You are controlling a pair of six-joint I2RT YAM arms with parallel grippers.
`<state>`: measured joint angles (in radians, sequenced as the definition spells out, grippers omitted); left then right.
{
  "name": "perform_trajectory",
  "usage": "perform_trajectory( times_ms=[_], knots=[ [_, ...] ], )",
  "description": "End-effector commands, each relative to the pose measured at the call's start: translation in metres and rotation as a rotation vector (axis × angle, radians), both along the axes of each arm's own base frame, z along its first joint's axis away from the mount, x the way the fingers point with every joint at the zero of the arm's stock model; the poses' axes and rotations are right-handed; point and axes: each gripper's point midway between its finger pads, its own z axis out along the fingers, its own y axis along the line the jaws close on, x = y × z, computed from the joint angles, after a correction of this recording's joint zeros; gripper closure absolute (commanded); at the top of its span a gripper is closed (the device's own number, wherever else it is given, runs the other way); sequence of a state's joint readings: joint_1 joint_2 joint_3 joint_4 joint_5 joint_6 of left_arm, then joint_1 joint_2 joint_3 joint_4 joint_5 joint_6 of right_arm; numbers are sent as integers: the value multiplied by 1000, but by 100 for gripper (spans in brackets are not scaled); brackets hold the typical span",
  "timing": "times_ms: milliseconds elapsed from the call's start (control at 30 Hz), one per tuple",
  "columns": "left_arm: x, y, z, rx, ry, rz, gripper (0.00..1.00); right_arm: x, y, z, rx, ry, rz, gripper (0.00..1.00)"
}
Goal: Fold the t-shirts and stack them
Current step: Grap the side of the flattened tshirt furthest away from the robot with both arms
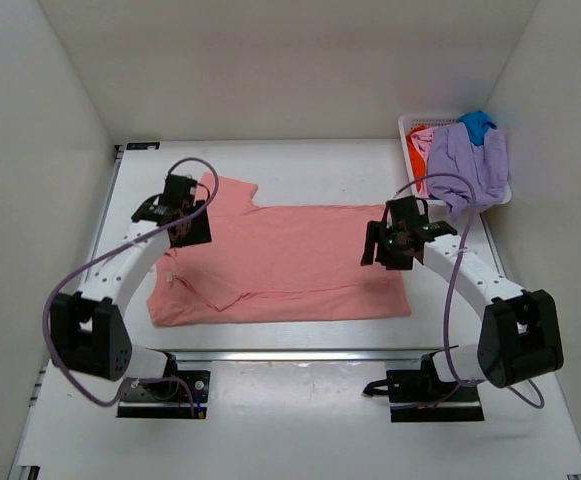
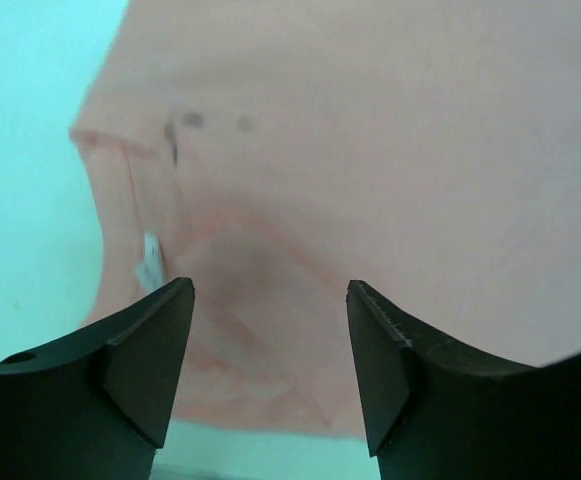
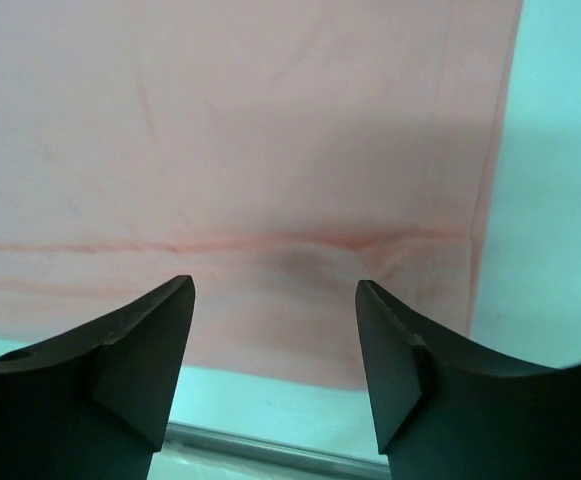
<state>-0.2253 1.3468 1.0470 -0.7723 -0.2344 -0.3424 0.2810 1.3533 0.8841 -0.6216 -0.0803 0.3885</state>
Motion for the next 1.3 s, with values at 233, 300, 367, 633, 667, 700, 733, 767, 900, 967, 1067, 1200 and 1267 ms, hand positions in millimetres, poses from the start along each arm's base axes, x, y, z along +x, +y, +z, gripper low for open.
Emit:
perform_trajectory(
  times_ms=[233, 300, 367, 633, 667, 700, 733, 767, 900, 967, 1067, 1200, 1267],
  knots=[
    [174, 15, 19, 113, -103, -9, 22, 95, -14, 27, -38, -258, -182, 31],
    [205, 16, -8, 130, -46, -14, 21, 105, -16, 22, -58, -254, -190, 31],
    [239, 14, 0, 142, -76, -16, 21, 115, -14, 23, -48, -257, -193, 31],
    [274, 24, -59, 57, 24, 32, 20, 139, -23, 7, -70, -222, -220, 32],
    [273, 24, -70, 54, 44, 32, 19, 146, -24, 12, -70, -242, -221, 32],
    [270, 26, -80, 57, 70, 33, 19, 148, -25, 10, -73, -236, -222, 32],
    [269, 25, -83, 47, 79, 26, 18, 151, -25, 11, -72, -240, -224, 32],
    [267, 29, -86, 56, 88, 35, 18, 153, -24, 11, -70, -243, -226, 32],
    [256, 22, -105, 30, 143, -1, 25, 156, -31, 6, -69, -234, -237, 32],
    [251, 19, -110, 29, 163, -9, 43, 159, -36, 3, -76, -226, -254, 32],
    [247, 12, -115, 27, 190, -34, 65, 170, -41, 2, -84, -233, -268, 32],
    [247, 12, -117, 23, 188, -33, 99, 189, -51, 8, -123, -263, -331, 32],
    [246, 10, -115, 23, 192, -40, 100, 199, -50, 8, -114, -273, -356, 32]
  ],
)
